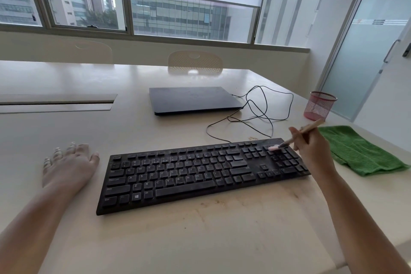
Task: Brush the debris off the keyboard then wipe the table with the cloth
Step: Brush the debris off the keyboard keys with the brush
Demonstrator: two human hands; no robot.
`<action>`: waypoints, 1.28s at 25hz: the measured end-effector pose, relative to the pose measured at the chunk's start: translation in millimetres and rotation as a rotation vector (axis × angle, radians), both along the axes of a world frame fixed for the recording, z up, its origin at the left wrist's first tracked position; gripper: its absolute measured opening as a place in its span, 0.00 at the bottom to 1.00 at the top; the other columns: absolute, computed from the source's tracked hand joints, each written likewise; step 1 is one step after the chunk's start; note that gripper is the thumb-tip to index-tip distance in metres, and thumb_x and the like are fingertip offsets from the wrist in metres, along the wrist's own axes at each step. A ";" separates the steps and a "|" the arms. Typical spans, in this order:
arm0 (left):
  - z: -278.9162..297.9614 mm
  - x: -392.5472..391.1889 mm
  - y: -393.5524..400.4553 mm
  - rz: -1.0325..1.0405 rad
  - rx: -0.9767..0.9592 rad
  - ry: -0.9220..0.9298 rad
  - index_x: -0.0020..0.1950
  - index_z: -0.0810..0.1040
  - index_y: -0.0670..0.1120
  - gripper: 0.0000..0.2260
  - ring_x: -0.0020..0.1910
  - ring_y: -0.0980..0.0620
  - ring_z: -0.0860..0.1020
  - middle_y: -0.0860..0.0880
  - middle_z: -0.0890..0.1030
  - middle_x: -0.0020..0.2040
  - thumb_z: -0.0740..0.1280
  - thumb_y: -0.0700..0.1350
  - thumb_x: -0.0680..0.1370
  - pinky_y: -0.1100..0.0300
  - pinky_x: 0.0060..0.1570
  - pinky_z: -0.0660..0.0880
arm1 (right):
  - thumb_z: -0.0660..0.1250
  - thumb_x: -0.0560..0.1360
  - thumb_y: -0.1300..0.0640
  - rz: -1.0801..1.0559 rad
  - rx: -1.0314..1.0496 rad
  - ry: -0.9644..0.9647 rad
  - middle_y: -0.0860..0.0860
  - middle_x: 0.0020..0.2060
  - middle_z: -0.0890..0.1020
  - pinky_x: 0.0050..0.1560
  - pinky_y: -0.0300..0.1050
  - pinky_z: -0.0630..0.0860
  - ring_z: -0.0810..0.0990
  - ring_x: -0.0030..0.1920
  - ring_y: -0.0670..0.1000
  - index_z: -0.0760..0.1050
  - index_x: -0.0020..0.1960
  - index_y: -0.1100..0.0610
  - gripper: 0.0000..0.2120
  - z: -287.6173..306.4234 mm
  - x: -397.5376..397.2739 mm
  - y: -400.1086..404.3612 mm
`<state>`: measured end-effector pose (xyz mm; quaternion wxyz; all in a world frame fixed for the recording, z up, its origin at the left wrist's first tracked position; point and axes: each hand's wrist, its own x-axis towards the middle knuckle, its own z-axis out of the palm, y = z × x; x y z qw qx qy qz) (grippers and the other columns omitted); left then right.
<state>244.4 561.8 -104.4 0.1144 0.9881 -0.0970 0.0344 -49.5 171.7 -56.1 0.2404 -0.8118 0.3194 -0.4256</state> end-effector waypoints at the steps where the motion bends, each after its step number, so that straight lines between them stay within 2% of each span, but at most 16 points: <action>1: -0.7 0.7 0.3 -0.003 0.003 -0.001 0.73 0.62 0.47 0.22 0.76 0.41 0.53 0.45 0.58 0.76 0.50 0.54 0.81 0.47 0.73 0.49 | 0.63 0.76 0.49 -0.079 -0.016 0.008 0.55 0.32 0.80 0.32 0.41 0.68 0.77 0.29 0.51 0.71 0.44 0.61 0.14 0.8 -3.1 -6.6; 3: -1.7 0.7 0.2 0.002 -0.002 -0.007 0.74 0.61 0.48 0.22 0.76 0.42 0.53 0.46 0.57 0.77 0.50 0.54 0.81 0.47 0.74 0.48 | 0.63 0.76 0.46 -0.157 -0.037 -0.034 0.59 0.35 0.80 0.35 0.41 0.68 0.78 0.33 0.53 0.72 0.45 0.64 0.19 1.2 -10.2 -17.5; 5: -0.8 0.0 0.1 0.003 -0.010 -0.007 0.75 0.59 0.48 0.23 0.76 0.42 0.52 0.46 0.55 0.77 0.50 0.54 0.81 0.48 0.74 0.48 | 0.60 0.73 0.37 -0.019 0.019 -0.155 0.52 0.28 0.78 0.29 0.36 0.68 0.74 0.26 0.43 0.71 0.40 0.61 0.25 1.3 -10.9 -14.3; 6: -0.3 -0.4 -0.4 0.001 -0.016 -0.006 0.75 0.59 0.48 0.23 0.76 0.42 0.52 0.46 0.55 0.77 0.50 0.54 0.82 0.48 0.74 0.48 | 0.58 0.72 0.34 0.074 0.051 -0.190 0.47 0.24 0.76 0.25 0.32 0.67 0.72 0.23 0.43 0.69 0.37 0.58 0.25 1.3 -8.8 -10.0; 9: 0.2 -2.3 -0.7 0.009 -0.019 -0.012 0.75 0.59 0.48 0.23 0.76 0.42 0.52 0.46 0.55 0.77 0.50 0.54 0.82 0.48 0.74 0.48 | 0.59 0.74 0.42 0.145 0.043 -0.053 0.47 0.22 0.73 0.23 0.32 0.66 0.72 0.21 0.44 0.67 0.35 0.54 0.17 0.7 -1.8 -1.1; 11: 1.8 -2.8 -1.4 0.002 -0.018 -0.011 0.75 0.59 0.47 0.23 0.76 0.42 0.52 0.46 0.55 0.77 0.50 0.54 0.82 0.48 0.74 0.48 | 0.60 0.76 0.46 -0.011 -0.041 0.003 0.51 0.27 0.75 0.29 0.40 0.68 0.74 0.26 0.48 0.68 0.35 0.57 0.17 3.3 -6.5 -3.5; 13: 2.8 -4.2 -1.9 0.005 -0.027 -0.008 0.75 0.58 0.47 0.23 0.76 0.42 0.51 0.46 0.54 0.77 0.50 0.54 0.82 0.48 0.74 0.48 | 0.62 0.77 0.48 -0.164 -0.066 -0.054 0.55 0.31 0.76 0.35 0.43 0.66 0.74 0.32 0.55 0.69 0.39 0.60 0.16 3.9 -12.0 -9.4; 16: 3.0 -4.2 -1.0 0.003 -0.025 -0.009 0.75 0.59 0.47 0.23 0.76 0.42 0.51 0.46 0.55 0.77 0.50 0.54 0.82 0.48 0.74 0.48 | 0.57 0.75 0.41 -0.015 -0.050 -0.150 0.55 0.27 0.75 0.29 0.37 0.68 0.73 0.26 0.46 0.69 0.38 0.60 0.22 2.8 -6.4 0.2; 18: 3.4 -4.6 -1.4 -0.001 -0.025 -0.008 0.75 0.59 0.47 0.23 0.76 0.42 0.51 0.46 0.55 0.77 0.50 0.54 0.82 0.48 0.74 0.48 | 0.55 0.73 0.40 0.103 -0.031 -0.086 0.52 0.25 0.73 0.24 0.33 0.65 0.72 0.24 0.46 0.69 0.36 0.58 0.22 2.1 -0.3 9.0; 20: 3.7 -5.2 -1.7 0.000 -0.027 -0.002 0.75 0.59 0.47 0.23 0.76 0.42 0.51 0.46 0.55 0.77 0.50 0.54 0.82 0.48 0.74 0.48 | 0.56 0.76 0.43 0.022 -0.021 0.000 0.52 0.27 0.75 0.25 0.40 0.67 0.73 0.26 0.48 0.69 0.38 0.59 0.20 1.0 -1.3 5.1; 22: 4.1 -5.1 -1.8 0.000 -0.019 0.001 0.75 0.59 0.47 0.23 0.76 0.41 0.52 0.45 0.55 0.77 0.50 0.54 0.82 0.48 0.74 0.48 | 0.58 0.78 0.45 -0.170 -0.029 -0.023 0.55 0.33 0.78 0.33 0.44 0.68 0.75 0.34 0.56 0.70 0.41 0.60 0.18 0.8 -7.4 -5.8; 24: 4.1 -4.9 -1.5 0.001 -0.013 -0.003 0.75 0.58 0.46 0.23 0.76 0.41 0.52 0.45 0.55 0.77 0.50 0.54 0.82 0.48 0.74 0.48 | 0.57 0.77 0.42 -0.242 -0.035 -0.082 0.57 0.36 0.80 0.36 0.45 0.69 0.77 0.36 0.58 0.71 0.43 0.61 0.22 -0.3 -12.2 -13.1; 26: 4.2 -4.7 -1.2 0.003 -0.017 0.002 0.75 0.58 0.47 0.23 0.76 0.41 0.52 0.45 0.55 0.77 0.50 0.54 0.82 0.48 0.74 0.48 | 0.53 0.72 0.32 -0.147 0.018 -0.137 0.49 0.31 0.80 0.33 0.43 0.70 0.77 0.31 0.49 0.72 0.41 0.61 0.30 -0.3 -11.0 -14.8; 28: 3.9 -4.8 -1.4 0.005 -0.019 0.007 0.75 0.58 0.47 0.23 0.76 0.42 0.51 0.46 0.55 0.77 0.50 0.54 0.82 0.48 0.74 0.48 | 0.52 0.71 0.29 -0.075 0.038 -0.088 0.48 0.28 0.78 0.32 0.43 0.69 0.75 0.28 0.45 0.72 0.39 0.61 0.33 -1.3 -9.9 -15.5; 30: 3.9 -5.2 -1.7 0.003 -0.014 0.007 0.75 0.58 0.47 0.23 0.76 0.42 0.51 0.46 0.54 0.77 0.50 0.54 0.82 0.48 0.74 0.48 | 0.55 0.76 0.36 -0.150 0.005 0.018 0.55 0.32 0.79 0.36 0.45 0.67 0.78 0.34 0.56 0.72 0.41 0.62 0.28 -0.7 -11.4 -17.8; 32: 4.4 -6.6 -2.7 0.001 -0.011 0.006 0.75 0.58 0.46 0.24 0.76 0.42 0.51 0.46 0.54 0.77 0.50 0.54 0.82 0.48 0.74 0.48 | 0.55 0.79 0.42 -0.286 -0.056 0.066 0.60 0.35 0.78 0.37 0.47 0.68 0.78 0.39 0.62 0.71 0.42 0.62 0.23 2.0 -16.2 -18.0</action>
